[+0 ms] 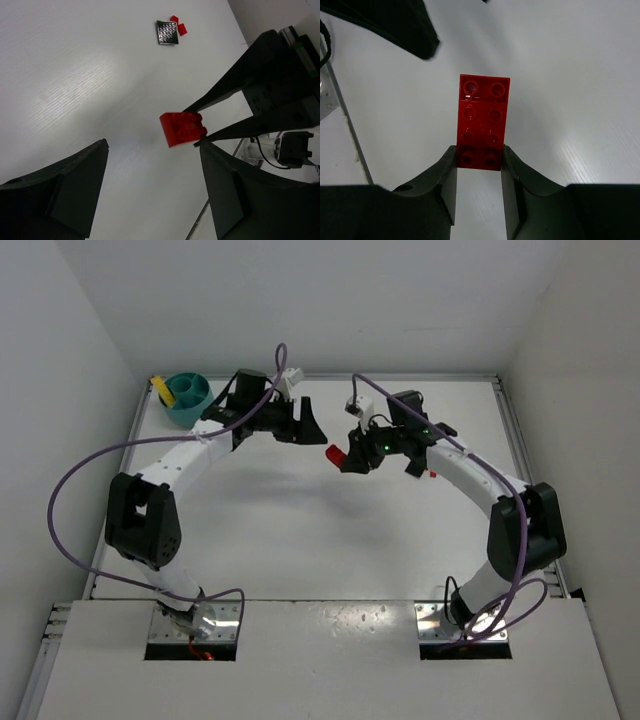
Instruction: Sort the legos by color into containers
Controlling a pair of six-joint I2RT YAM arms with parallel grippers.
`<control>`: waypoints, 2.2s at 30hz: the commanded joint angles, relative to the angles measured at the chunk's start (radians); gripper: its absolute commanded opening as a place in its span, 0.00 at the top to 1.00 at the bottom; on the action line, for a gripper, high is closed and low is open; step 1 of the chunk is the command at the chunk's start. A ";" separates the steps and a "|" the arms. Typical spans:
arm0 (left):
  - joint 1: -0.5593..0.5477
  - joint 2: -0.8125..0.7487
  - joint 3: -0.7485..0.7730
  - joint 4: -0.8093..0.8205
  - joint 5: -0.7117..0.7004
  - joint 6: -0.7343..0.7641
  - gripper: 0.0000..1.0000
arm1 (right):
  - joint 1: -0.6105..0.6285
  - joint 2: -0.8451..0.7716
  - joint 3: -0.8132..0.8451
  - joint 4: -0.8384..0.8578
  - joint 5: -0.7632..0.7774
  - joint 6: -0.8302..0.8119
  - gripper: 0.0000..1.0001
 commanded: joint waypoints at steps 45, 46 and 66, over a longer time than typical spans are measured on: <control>0.187 0.006 0.156 -0.164 -0.263 0.128 0.95 | 0.131 -0.060 0.022 0.078 0.408 0.054 0.47; 0.187 0.018 0.156 -0.176 -0.243 0.140 0.91 | 0.131 -0.060 0.022 0.078 0.393 0.054 0.45; -0.012 -0.263 -0.269 -0.222 -0.449 0.375 0.19 | 0.267 0.196 0.045 0.100 0.475 0.249 0.33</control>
